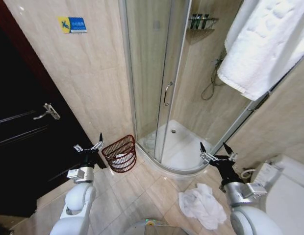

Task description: Discard the used towel into the hamper.

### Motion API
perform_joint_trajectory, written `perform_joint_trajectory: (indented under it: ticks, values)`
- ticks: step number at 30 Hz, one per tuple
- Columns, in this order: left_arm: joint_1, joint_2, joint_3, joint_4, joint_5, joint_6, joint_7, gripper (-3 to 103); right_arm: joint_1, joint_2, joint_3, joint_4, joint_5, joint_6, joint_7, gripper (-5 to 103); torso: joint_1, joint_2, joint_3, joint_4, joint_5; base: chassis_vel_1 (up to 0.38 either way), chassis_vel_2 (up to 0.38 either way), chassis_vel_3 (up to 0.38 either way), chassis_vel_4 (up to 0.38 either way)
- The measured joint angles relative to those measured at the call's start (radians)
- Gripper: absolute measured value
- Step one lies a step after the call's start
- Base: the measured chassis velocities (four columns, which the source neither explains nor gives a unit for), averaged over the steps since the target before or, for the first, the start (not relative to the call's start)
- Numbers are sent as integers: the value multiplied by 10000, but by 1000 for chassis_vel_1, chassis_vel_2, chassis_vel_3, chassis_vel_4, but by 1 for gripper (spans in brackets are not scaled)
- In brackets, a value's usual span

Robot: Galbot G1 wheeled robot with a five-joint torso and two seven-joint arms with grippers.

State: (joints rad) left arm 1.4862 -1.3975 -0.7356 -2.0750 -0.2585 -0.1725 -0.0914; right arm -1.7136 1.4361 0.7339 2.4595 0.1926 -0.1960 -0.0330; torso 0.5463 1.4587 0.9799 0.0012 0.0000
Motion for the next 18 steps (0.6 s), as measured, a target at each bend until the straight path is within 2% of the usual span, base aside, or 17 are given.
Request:
perform_joint_trajectory:
  ticks: [12,16,18]
  values:
    - [6,-52,14,-115,-13,76,12,100,-1,-21,25,0,33,41,1,100,0,0,0,-2,0,-132,-127,126,124]
    - [16,-68,17,-119,-8,78,13,100,53,-39,-2,-40,30,207,30,100,0,0,0,0,0,-148,-136,147,145]
    - [62,-80,8,-120,5,75,15,100,350,-93,-21,-243,-62,537,32,100,0,0,0,-4,6,-94,-116,79,69]
